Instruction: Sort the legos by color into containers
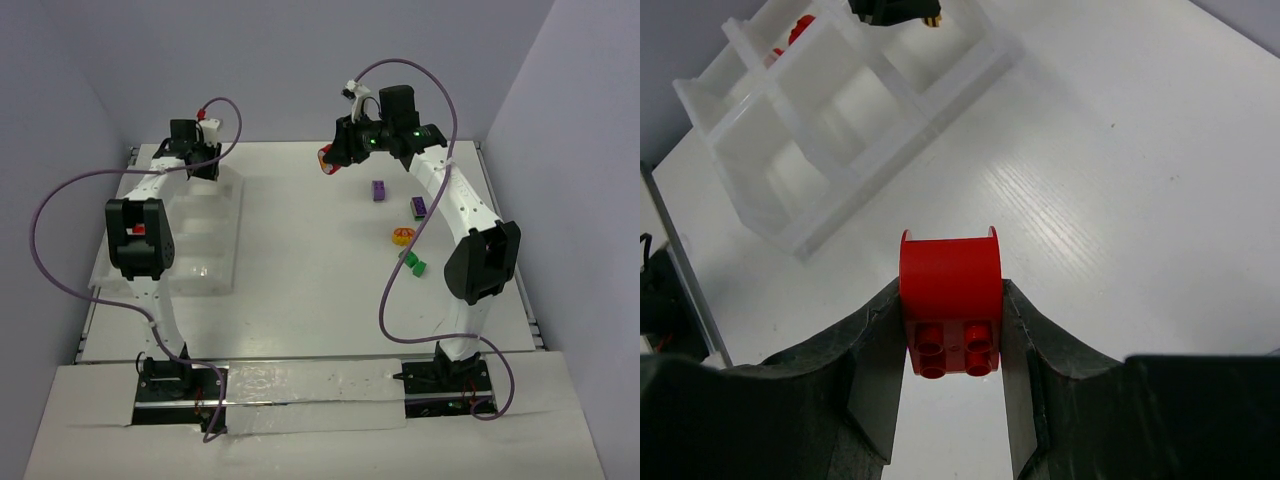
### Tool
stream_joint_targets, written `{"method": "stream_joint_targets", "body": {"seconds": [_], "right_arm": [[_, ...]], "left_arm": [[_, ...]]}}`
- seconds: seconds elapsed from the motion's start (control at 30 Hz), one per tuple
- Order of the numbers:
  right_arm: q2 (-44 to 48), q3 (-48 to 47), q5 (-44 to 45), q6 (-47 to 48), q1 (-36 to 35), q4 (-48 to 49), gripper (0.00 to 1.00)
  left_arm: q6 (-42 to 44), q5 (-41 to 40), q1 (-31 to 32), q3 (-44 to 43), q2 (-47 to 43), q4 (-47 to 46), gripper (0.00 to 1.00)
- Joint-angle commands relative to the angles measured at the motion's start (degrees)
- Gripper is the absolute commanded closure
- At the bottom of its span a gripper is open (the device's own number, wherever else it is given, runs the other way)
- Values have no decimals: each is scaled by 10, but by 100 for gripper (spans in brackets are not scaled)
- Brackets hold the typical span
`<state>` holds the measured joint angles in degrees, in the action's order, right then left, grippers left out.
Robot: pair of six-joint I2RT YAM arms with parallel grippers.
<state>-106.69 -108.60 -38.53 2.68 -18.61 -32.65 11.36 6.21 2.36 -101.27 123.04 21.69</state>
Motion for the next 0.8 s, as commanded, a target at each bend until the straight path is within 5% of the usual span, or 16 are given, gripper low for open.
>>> {"method": "stream_joint_targets", "body": {"seconds": [0.0,0.3,0.5,0.77], "right_arm": [[17,-10,6,8,-5,1,100],[18,-8,13,13,-4,-1,100],[17,-8,11,11,-5,0,100],[11,-20,7,7,-8,4,100]], "left_arm": [[2,-7,11,-27,8,12,79],[-34,17,12,-38,27,84,78],[-37,26,12,-32,20,98,61],[-17,53,11,-57,-35,75,25]]}}
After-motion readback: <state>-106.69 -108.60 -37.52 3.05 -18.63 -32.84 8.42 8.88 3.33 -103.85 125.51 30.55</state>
